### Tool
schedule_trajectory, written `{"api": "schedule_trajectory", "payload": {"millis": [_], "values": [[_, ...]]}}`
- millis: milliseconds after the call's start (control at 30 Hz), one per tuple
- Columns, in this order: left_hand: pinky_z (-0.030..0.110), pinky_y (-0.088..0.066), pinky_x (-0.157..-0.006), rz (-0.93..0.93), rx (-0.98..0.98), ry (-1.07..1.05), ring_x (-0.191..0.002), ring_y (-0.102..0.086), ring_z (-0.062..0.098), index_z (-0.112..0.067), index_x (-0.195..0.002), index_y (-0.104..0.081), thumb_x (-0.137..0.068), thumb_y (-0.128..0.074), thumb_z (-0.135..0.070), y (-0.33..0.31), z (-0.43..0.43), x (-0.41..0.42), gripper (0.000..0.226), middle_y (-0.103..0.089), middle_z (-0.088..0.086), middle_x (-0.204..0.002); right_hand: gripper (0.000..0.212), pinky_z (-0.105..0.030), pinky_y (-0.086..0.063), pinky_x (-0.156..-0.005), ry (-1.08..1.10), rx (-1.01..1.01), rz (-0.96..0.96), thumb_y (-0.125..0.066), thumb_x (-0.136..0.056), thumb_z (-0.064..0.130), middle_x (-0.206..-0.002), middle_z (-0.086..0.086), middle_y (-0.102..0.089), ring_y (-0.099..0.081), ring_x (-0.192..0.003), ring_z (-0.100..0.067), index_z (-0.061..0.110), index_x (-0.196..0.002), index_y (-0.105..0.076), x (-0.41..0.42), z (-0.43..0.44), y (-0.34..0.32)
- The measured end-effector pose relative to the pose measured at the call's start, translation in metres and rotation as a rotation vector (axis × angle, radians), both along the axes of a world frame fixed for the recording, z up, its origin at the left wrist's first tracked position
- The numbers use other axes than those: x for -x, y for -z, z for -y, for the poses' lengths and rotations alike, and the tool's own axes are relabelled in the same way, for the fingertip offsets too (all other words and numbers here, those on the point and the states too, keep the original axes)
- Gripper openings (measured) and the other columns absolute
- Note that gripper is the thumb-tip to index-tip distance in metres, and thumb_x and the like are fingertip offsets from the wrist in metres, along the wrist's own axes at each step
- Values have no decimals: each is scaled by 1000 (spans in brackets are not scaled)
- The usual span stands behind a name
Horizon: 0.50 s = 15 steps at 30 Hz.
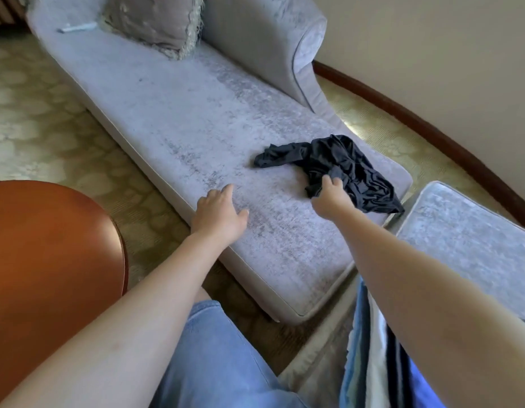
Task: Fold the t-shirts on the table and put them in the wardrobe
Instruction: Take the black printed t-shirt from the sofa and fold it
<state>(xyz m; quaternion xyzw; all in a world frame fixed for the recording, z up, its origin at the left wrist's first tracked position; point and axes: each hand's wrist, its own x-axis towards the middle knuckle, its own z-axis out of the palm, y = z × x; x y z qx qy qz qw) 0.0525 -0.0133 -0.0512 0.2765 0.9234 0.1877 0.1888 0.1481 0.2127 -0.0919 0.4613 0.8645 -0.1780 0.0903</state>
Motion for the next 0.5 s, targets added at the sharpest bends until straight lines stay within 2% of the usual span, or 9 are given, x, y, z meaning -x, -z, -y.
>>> {"api": "schedule_trajectory", "payload": {"millis": [100, 167, 233, 300, 333, 433, 500], "values": [[42, -36, -106, 6, 1, 7, -135, -34, 31, -20, -152, -24, -97, -53, -40, 11, -5, 18, 65, -37, 10, -148, 76, -29, -37, -47, 53, -93, -96, -44, -95, 11, -163, 1, 9, -57, -83, -29, 23, -156, 0, 20, -26, 14], [42, -35, -107, -2, -1, 12, -135, -34, 31, -21, -152, -24, -97, -53, -40, 16, -5, 27, 65, -37, 10, -148, 77, -30, -39, -49, 66, -124, -126, -43, -95, 11, -164, 1, 7, -58, -86, -30, 26, -156, 2, 30, -39, 21], [41, -34, -108, -8, -5, 8, -136, -33, 31, -20, -153, -24, -97, -53, -40, 20, -3, 37, 65, -37, 10, -149, 72, -33, -43, -56, 95, -109, -122, -45, -97, 15, -160, -8, -16, -56, -101, -34, 24, -155, -4, 35, -48, 27], [41, -33, -109, -9, -10, -1, -137, -33, 31, -19, -153, -24, -97, -53, -39, 23, -1, 45, 66, -37, 10, -149, 58, -38, -48, -65, 120, -74, -117, -46, -98, 19, -141, -17, -43, -56, -105, -36, 16, -150, -21, 37, -47, 34], [41, -33, -109, -8, -13, -4, -137, -33, 31, -19, -153, -24, -97, -53, -39, 23, 1, 48, 66, -37, 10, -149, 49, -40, -50, -70, 126, -65, -126, -45, -99, 20, -132, -18, -51, -57, -104, -36, 11, -145, -31, 36, -44, 37], [40, -32, -110, -12, -23, -13, -137, -33, 30, -19, -153, -23, -97, -53, -39, 19, 8, 51, 66, -38, 9, -149, 40, -43, -52, -81, 120, -65, -210, -44, -99, 22, -122, -18, -58, -57, -105, -36, 8, -136, -44, 33, -23, 45], [39, -32, -109, -17, -29, -20, -138, -32, 30, -19, -153, -24, -97, -53, -38, 14, 14, 52, 66, -37, 9, -150, 37, -37, -49, -83, 106, -54, -295, -42, -98, 19, -122, -15, -59, -56, -109, -35, 9, -133, -49, 35, -4, 45]]}}
